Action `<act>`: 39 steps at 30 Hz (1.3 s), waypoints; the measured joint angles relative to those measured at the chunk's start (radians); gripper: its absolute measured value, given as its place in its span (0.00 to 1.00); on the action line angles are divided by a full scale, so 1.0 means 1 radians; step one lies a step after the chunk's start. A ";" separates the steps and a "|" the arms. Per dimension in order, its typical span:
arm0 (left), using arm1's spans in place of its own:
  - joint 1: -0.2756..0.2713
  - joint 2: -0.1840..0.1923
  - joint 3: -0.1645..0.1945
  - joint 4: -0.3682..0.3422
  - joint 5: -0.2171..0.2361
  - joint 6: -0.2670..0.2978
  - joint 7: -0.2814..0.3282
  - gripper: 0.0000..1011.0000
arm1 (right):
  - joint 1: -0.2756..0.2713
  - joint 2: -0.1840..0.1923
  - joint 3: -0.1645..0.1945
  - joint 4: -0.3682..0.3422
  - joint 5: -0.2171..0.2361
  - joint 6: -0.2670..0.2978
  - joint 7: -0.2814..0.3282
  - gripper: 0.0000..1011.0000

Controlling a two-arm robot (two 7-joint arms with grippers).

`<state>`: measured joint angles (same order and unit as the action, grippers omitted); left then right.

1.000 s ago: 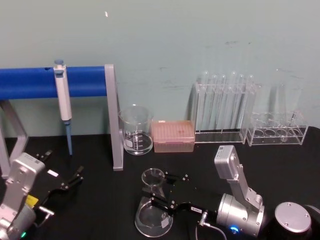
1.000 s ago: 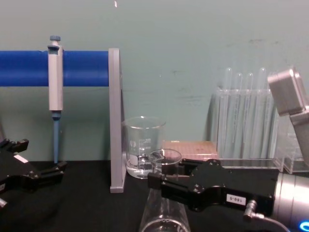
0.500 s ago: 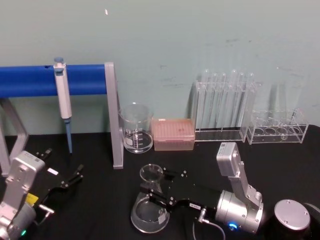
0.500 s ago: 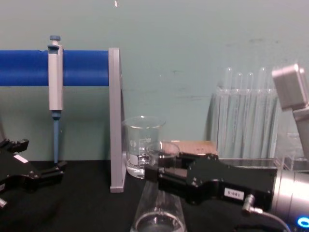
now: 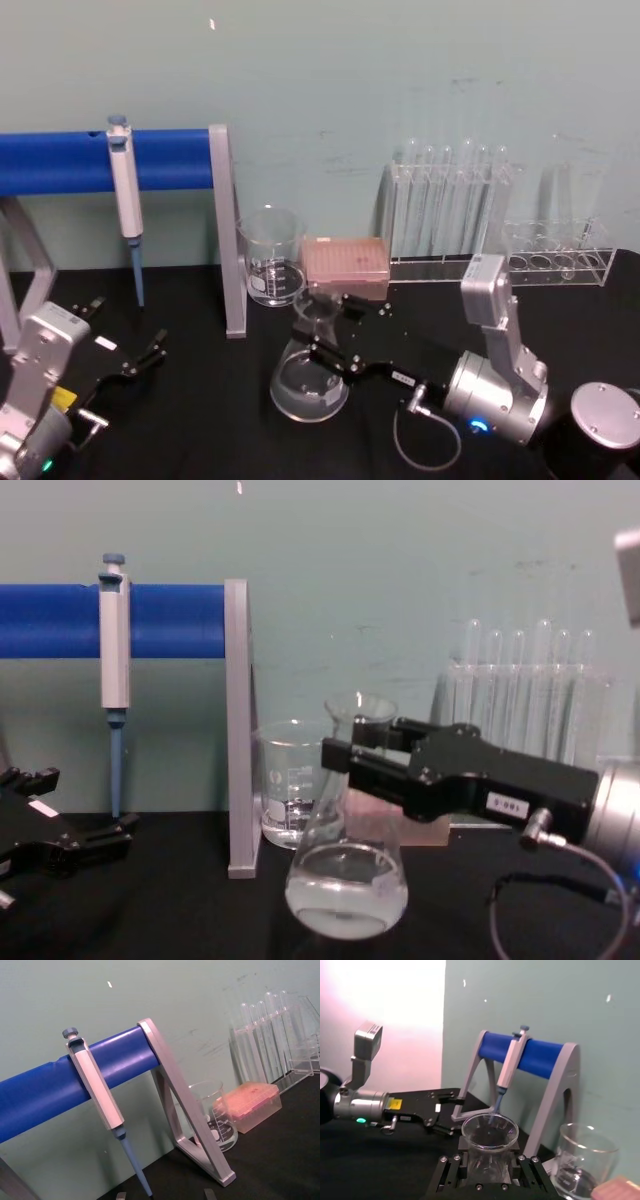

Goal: Grasp the erlenmeyer flask with one hand, shake it three times, then place it back.

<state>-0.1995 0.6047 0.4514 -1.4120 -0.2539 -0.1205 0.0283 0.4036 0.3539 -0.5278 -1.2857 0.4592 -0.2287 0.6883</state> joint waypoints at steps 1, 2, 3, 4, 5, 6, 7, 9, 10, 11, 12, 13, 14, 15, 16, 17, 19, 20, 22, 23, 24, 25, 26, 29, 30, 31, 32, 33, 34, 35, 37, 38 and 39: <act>0.000 0.000 0.000 0.000 0.000 0.000 0.000 0.99 | -0.002 0.002 0.003 -0.006 0.000 0.002 -0.005 0.45; 0.000 0.000 0.000 0.000 0.000 0.000 0.000 0.99 | -0.007 0.005 0.008 -0.019 -0.002 0.004 -0.014 0.45; 0.000 0.000 0.000 0.000 0.000 0.000 0.000 0.99 | -0.009 0.007 0.011 -0.024 -0.003 0.005 -0.019 0.45; 0.000 0.000 0.000 0.000 0.000 0.000 0.000 0.99 | -0.013 0.010 0.017 -0.034 -0.004 0.005 -0.027 0.45; 0.000 0.000 0.000 0.000 0.000 0.000 0.000 0.99 | -0.016 0.012 0.020 -0.039 -0.004 0.006 -0.032 0.45; 0.000 0.000 0.000 0.000 0.000 0.000 0.000 0.99 | -0.018 0.013 0.023 -0.045 -0.005 0.006 -0.036 0.45; 0.000 0.000 0.000 0.000 0.000 0.000 0.000 0.99 | -0.024 0.016 0.030 -0.057 -0.007 0.007 -0.046 0.45; 0.000 0.000 0.000 0.000 0.000 0.000 0.000 0.99 | -0.029 0.019 0.037 -0.067 -0.009 0.007 -0.057 0.45; 0.000 0.000 0.000 0.000 0.000 0.000 0.000 0.99 | -0.035 0.022 0.044 -0.076 -0.010 0.008 -0.065 0.45; 0.000 0.000 0.000 0.000 0.000 0.000 0.000 0.99 | -0.037 0.023 0.047 -0.080 -0.011 0.008 -0.069 0.45; 0.000 0.000 0.000 0.000 0.000 0.000 0.000 0.99 | -0.040 0.024 0.051 -0.084 -0.011 0.009 -0.073 0.45; 0.000 0.000 0.000 0.000 0.000 0.000 0.000 0.99 | -0.042 0.026 0.054 -0.088 -0.011 0.009 -0.077 0.45; 0.000 0.000 0.000 0.000 0.000 0.000 0.000 0.99 | -0.045 0.027 0.058 -0.091 -0.012 0.010 -0.081 0.45; 0.000 0.000 0.000 0.000 0.000 0.000 0.000 0.99 | -0.049 0.028 0.063 -0.096 -0.012 0.011 -0.086 0.45; 0.000 0.000 0.000 0.000 0.000 0.000 0.000 0.99 | -0.051 0.029 0.066 -0.098 -0.013 0.011 -0.090 0.45; 0.000 0.000 0.000 0.000 0.000 0.000 0.000 0.99 | -0.055 0.030 0.072 -0.102 -0.014 0.012 -0.095 0.45; 0.000 0.000 0.000 0.000 0.000 0.000 0.000 0.99 | -0.058 0.032 0.077 -0.105 -0.014 0.013 -0.100 0.45; 0.000 0.000 0.000 0.000 0.000 0.000 0.000 0.99 | -0.062 0.032 0.083 -0.108 -0.015 0.014 -0.104 0.45; 0.000 0.000 0.000 0.000 0.000 0.000 0.000 0.99 | -0.066 0.033 0.088 -0.110 -0.016 0.015 -0.109 0.45; 0.000 0.000 0.000 0.000 0.000 0.000 0.000 0.99 | -0.068 0.033 0.090 -0.111 -0.017 0.015 -0.111 0.45; 0.000 0.000 0.000 0.000 0.000 0.000 0.000 0.99 | -0.072 0.033 0.096 -0.114 -0.019 0.016 -0.117 0.45; 0.000 0.000 0.000 0.000 0.000 0.000 0.000 0.99 | -0.075 0.033 0.098 -0.116 -0.019 0.016 -0.120 0.45; 0.000 0.000 0.000 0.000 0.000 0.000 0.000 0.99 | -0.077 0.033 0.101 -0.117 -0.020 0.016 -0.124 0.45; 0.000 0.000 0.000 0.000 0.000 0.000 0.000 0.99 | -0.087 0.032 0.112 -0.123 -0.022 0.017 -0.135 0.45; 0.000 0.000 0.000 0.000 0.000 0.000 0.000 0.99 | -0.090 0.032 0.117 -0.124 -0.023 0.017 -0.138 0.45; 0.000 0.000 0.000 0.000 0.000 0.000 0.000 0.99 | -0.090 0.032 0.117 -0.124 -0.023 0.017 -0.138 0.45; 0.000 0.000 0.000 0.000 0.000 0.000 0.000 0.99 | -0.094 0.032 0.122 -0.126 -0.024 0.017 -0.142 0.45; 0.000 0.000 0.000 0.000 0.000 0.000 0.000 0.99 | -0.096 0.032 0.124 -0.127 -0.025 0.017 -0.144 0.45; 0.000 0.000 0.000 0.000 0.000 0.000 0.000 0.99 | -0.100 0.032 0.129 -0.129 -0.026 0.017 -0.146 0.45; 0.000 0.000 0.000 0.000 0.000 0.000 0.000 0.99 | -0.103 0.032 0.133 -0.131 -0.026 0.017 -0.149 0.45; 0.000 0.000 0.000 0.000 0.000 0.000 0.000 0.99 | -0.106 0.032 0.137 -0.133 -0.027 0.018 -0.151 0.45; 0.000 0.000 0.000 0.000 0.000 0.000 0.000 0.99 | -0.108 0.032 0.138 -0.134 -0.027 0.018 -0.151 0.45; 0.000 0.000 0.000 0.000 0.000 0.000 0.000 0.99 | -0.109 0.032 0.139 -0.134 -0.027 0.019 -0.151 0.45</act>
<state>-0.1996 0.6047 0.4514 -1.4119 -0.2540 -0.1205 0.0283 0.2950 0.3860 -0.3884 -1.4200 0.4319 -0.2101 0.5368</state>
